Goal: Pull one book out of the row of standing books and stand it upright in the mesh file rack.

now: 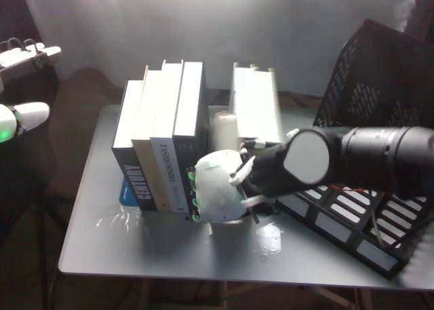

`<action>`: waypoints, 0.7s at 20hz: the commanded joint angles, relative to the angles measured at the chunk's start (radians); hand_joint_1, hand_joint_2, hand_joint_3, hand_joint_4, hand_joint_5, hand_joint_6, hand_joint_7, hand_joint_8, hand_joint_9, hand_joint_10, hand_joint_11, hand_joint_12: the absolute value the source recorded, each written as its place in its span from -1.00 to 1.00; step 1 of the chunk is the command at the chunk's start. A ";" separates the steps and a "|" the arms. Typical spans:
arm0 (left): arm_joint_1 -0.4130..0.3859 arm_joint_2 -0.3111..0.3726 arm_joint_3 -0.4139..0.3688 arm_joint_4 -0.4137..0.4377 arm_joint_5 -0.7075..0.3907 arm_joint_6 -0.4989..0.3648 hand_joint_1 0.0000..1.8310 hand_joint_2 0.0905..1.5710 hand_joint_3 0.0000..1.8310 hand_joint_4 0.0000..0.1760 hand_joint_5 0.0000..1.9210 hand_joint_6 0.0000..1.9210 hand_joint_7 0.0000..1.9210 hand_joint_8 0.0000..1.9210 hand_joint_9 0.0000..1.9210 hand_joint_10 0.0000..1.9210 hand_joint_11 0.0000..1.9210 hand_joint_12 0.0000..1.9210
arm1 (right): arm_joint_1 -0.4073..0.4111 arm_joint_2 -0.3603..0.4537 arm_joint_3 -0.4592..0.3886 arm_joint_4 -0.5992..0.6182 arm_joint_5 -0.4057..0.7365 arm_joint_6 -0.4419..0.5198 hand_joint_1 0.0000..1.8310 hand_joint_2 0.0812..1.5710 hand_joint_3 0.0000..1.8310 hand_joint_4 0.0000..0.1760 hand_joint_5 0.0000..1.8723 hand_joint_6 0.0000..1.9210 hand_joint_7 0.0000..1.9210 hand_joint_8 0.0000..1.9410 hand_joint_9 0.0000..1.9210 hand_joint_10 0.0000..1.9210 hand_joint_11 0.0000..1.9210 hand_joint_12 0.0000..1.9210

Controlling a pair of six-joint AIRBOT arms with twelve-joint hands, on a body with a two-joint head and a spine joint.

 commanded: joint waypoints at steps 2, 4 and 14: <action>-0.007 0.023 0.001 -0.039 -0.127 -0.007 -0.56 0.87 -0.99 -0.60 -0.88 -0.98 -1.00 -1.00 -1.00 -1.00 -1.00 -1.00 | -0.022 0.024 0.019 -0.059 -0.015 0.056 -0.70 0.96 -0.90 -1.00 -0.16 0.23 0.06 0.10 -0.06 0.27 -0.35 0.82; -0.006 0.027 -0.004 -0.042 -0.137 -0.007 -0.57 0.86 -1.00 -0.50 -0.86 -0.97 -1.00 -1.00 -1.00 -1.00 -1.00 -1.00 | -0.020 0.024 0.026 -0.075 -0.016 0.070 -0.58 0.99 -0.89 -1.00 -0.01 0.57 0.15 0.52 0.07 0.60 -0.08 0.98; 0.012 0.038 -0.019 -0.060 -0.159 -0.004 -0.56 0.86 -1.00 -0.28 -0.88 -0.99 -1.00 -1.00 -1.00 -1.00 -1.00 -1.00 | -0.003 0.042 -0.003 -0.046 0.012 0.070 0.34 -0.18 0.03 -1.00 -0.01 0.31 0.11 0.57 0.03 0.66 -0.19 0.99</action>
